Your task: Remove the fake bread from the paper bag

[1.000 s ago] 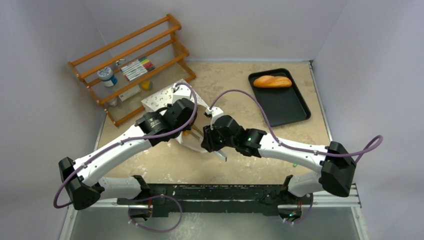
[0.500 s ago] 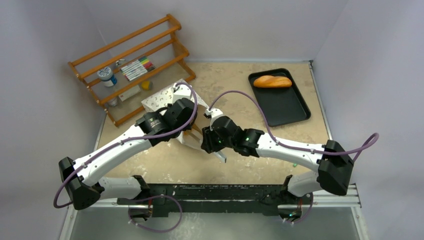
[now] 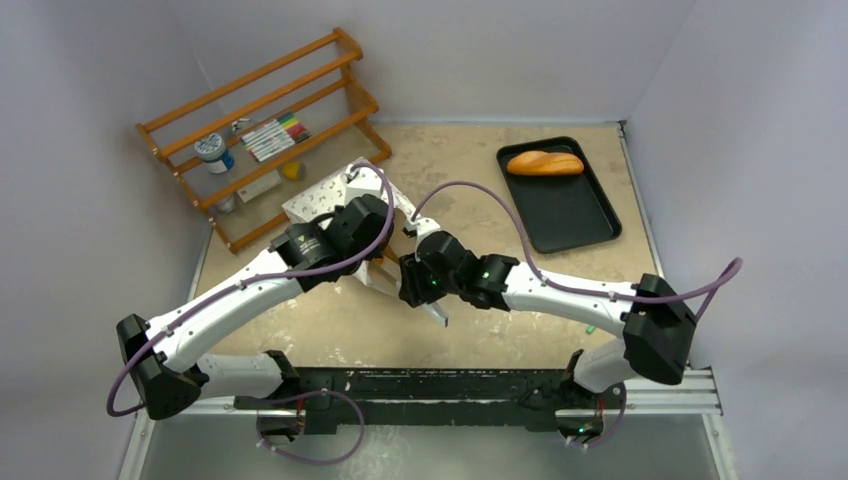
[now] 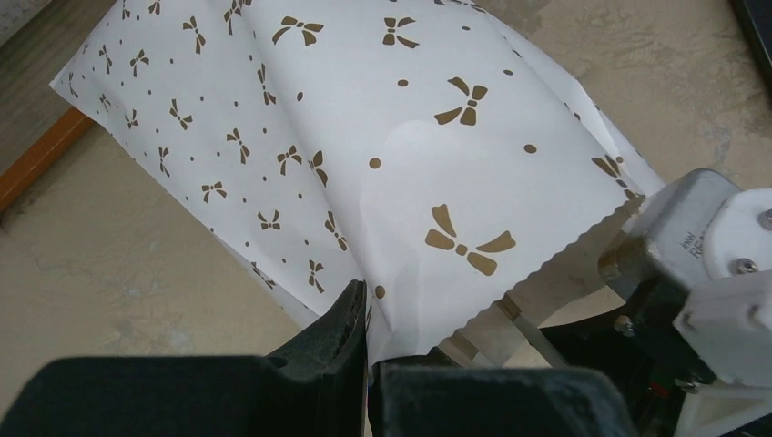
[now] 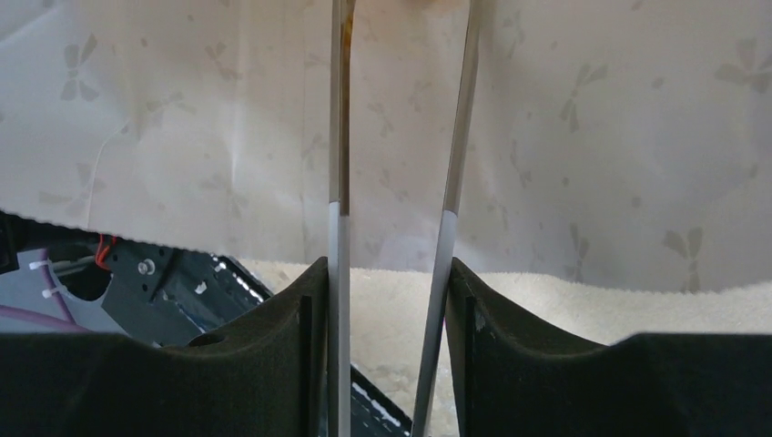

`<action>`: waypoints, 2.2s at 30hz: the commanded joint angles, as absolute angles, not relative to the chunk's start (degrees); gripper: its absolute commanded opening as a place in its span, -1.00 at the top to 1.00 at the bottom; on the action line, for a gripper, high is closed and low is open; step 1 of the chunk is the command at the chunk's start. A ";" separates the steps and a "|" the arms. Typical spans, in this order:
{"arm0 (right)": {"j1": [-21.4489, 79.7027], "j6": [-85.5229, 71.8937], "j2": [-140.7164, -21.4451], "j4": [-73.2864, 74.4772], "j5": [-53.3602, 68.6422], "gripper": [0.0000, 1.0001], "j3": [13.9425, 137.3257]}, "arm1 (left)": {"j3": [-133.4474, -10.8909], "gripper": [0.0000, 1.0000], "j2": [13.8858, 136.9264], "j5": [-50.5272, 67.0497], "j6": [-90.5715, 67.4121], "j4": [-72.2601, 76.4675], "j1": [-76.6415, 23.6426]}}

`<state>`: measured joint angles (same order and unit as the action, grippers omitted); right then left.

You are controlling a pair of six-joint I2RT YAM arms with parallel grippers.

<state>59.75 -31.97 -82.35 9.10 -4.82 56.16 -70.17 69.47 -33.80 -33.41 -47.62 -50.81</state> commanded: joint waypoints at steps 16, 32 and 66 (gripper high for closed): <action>59.84 -33.05 -90.69 3.23 -4.29 0.11 62.92 | -72.35 1.00 67.59 -31.69 -33.56 -44.65 -51.24; 59.24 -33.10 -83.14 4.82 -4.11 1.00 61.58 | -69.44 1.00 69.87 -35.08 -33.18 -42.74 -51.23; 59.24 -31.46 -74.48 7.09 -3.22 0.51 57.12 | -72.76 1.00 68.44 -39.07 -30.56 -43.94 -48.96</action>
<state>59.24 -32.88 -71.53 14.85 -6.13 54.30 -72.93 71.85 -39.22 -32.97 -44.45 -49.12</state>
